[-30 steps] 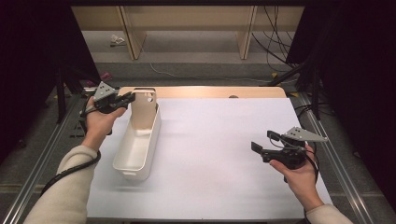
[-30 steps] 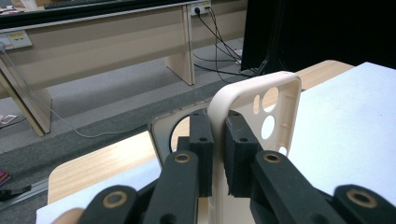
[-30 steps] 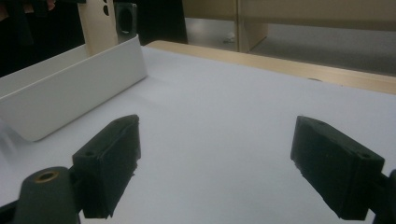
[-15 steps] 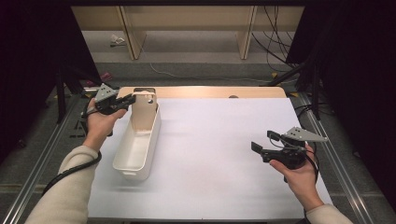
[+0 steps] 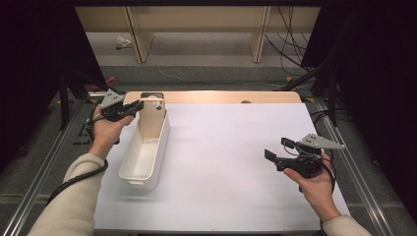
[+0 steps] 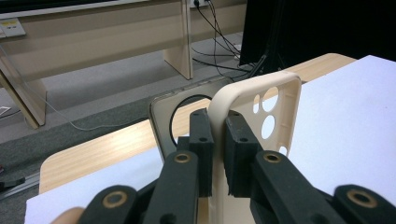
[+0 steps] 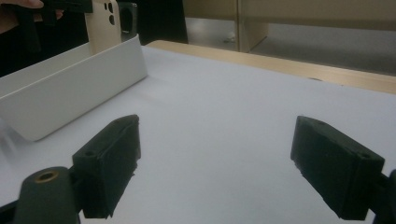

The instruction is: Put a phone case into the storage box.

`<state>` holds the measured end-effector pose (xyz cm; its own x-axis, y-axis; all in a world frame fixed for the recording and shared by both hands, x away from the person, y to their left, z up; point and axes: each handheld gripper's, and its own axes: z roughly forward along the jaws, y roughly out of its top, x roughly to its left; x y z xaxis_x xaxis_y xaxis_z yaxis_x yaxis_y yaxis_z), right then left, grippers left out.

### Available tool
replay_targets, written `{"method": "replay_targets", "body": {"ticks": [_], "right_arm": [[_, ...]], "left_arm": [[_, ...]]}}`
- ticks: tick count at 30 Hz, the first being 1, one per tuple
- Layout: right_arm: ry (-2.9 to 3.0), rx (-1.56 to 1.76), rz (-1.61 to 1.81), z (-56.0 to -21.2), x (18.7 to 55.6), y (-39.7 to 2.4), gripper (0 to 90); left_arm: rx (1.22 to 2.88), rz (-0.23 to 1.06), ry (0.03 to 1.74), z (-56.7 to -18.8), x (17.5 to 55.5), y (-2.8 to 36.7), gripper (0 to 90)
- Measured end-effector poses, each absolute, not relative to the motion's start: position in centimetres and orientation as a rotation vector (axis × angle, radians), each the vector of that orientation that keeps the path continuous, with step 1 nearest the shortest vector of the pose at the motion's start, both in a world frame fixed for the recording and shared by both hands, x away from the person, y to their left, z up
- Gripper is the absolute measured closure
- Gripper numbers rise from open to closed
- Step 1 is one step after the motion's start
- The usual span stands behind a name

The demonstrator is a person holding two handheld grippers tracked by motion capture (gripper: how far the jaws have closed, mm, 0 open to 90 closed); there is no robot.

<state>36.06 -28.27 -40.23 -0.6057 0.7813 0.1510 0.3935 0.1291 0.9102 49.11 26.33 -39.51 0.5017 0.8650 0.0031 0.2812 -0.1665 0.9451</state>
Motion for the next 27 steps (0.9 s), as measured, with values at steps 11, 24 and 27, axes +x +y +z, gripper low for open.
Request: {"method": "replay_targets", "body": {"ticks": [11, 24, 27], "right_arm": [[2.053, 1.137, 1.471, -40.26, 36.09, -28.28, 16.7], [2.052, 1.136, 1.47, -40.26, 36.09, -28.3, 16.7], [2.051, 1.137, 1.47, -40.25, 36.09, -28.3, 16.7]], "left_arm": [[1.708, 0.699, 0.99, -39.94, 49.39, 26.38, 82.7], [1.701, 0.698, 1.014, -40.35, 49.79, 26.64, 82.4], [1.699, 0.698, 1.017, -40.38, 49.85, 26.68, 82.4]]}}
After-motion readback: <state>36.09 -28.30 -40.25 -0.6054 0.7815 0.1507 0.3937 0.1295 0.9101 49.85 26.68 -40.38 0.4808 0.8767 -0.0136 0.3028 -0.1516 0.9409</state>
